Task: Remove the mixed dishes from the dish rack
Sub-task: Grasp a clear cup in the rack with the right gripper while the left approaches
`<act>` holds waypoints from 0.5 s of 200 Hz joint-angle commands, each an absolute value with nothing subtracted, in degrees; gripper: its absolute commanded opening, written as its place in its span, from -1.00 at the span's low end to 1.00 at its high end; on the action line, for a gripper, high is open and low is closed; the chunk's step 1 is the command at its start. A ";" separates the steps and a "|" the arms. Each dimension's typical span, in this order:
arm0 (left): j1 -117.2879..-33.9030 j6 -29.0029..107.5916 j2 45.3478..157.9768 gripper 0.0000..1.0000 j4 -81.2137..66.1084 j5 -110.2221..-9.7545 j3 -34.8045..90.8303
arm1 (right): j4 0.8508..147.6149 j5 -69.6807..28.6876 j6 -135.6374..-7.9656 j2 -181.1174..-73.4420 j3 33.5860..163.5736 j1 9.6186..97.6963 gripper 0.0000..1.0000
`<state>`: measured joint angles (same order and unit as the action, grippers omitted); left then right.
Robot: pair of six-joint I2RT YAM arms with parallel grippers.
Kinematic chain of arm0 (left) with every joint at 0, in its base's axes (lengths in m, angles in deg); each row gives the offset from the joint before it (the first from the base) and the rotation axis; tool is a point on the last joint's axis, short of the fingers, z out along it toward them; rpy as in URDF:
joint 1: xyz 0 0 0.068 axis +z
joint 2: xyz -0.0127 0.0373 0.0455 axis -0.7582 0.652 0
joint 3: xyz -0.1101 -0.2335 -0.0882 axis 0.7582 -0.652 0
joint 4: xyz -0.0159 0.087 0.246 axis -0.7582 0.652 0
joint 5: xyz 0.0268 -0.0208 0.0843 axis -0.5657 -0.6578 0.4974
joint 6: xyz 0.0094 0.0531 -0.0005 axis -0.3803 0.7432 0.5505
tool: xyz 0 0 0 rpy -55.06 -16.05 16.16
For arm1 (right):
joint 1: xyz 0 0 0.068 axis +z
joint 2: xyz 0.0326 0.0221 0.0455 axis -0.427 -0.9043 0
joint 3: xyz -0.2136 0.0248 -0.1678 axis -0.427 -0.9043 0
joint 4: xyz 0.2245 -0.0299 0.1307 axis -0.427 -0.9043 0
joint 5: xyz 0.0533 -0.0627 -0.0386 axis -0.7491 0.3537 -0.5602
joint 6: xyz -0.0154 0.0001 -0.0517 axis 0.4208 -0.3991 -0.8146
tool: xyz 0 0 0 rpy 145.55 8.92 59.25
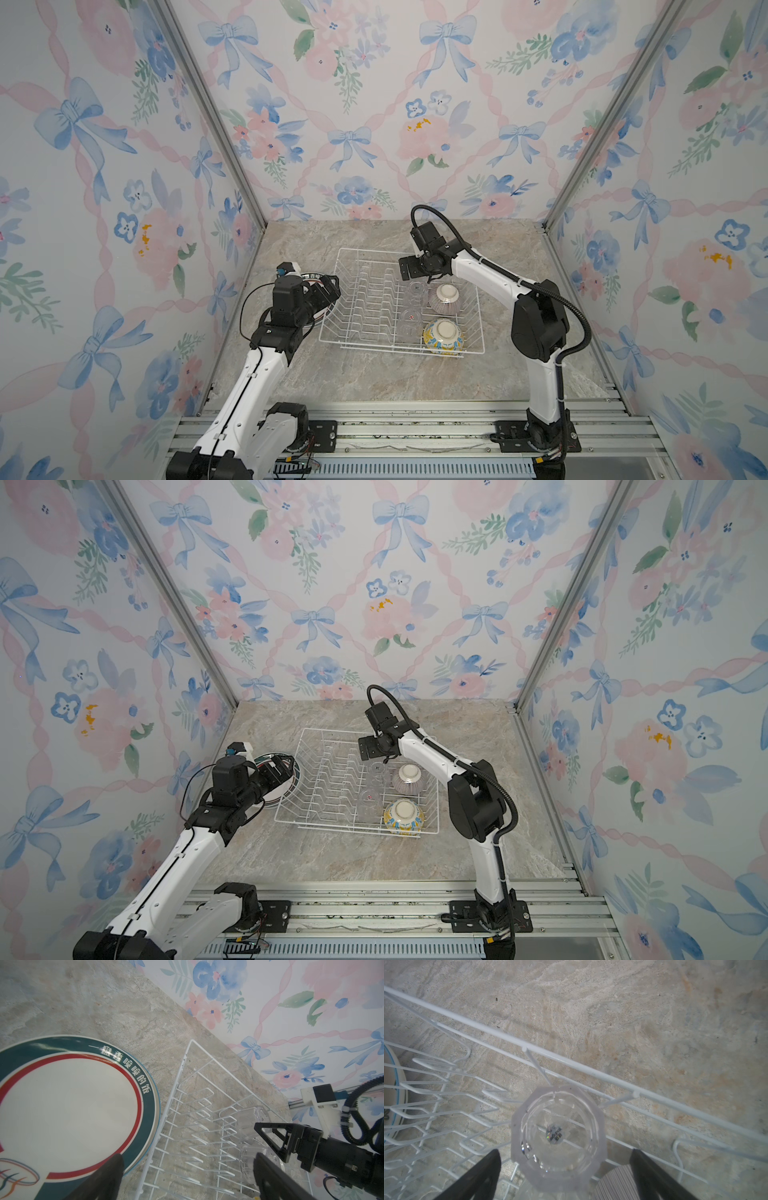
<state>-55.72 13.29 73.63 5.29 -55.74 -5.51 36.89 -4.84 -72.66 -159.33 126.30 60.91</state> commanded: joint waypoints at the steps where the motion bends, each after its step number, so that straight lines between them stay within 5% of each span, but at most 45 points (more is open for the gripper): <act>1: -56.74 13.98 74.94 0.96 3.55 -54.48 -4.63 | 33.91 -3.03 -73.77 -161.52 129.44 61.55 0.90; 30: -58.08 13.61 76.49 0.96 2.25 -54.14 -4.69 | 32.43 -1.85 -74.47 -163.24 131.52 61.74 0.75; 100: -60.41 13.36 78.78 0.96 1.06 -53.34 -4.06 | 30.49 -0.78 -74.96 -166.34 136.04 62.06 0.72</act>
